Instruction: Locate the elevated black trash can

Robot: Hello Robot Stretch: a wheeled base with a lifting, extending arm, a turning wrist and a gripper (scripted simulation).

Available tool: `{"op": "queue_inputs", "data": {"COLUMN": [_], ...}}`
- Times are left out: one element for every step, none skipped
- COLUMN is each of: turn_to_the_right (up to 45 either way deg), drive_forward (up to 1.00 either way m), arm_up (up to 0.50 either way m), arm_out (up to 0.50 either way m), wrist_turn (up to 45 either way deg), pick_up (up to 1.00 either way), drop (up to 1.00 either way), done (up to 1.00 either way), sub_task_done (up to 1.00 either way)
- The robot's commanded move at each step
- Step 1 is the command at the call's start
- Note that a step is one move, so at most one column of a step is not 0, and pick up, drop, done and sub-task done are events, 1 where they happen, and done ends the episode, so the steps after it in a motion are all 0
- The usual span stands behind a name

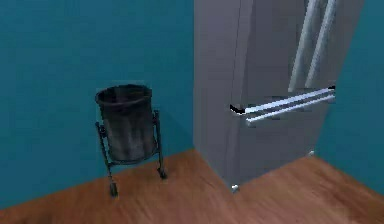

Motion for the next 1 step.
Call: {"op": "queue_inputs", "data": {"turn_to_the_right": [0.0], "drive_forward": [0.55], "arm_up": [0.0], "arm_out": [0.0], "wrist_turn": [0.0], "pick_up": [0.0], "drop": [0.0], "done": [0.0], "sub_task_done": [0.0]}}
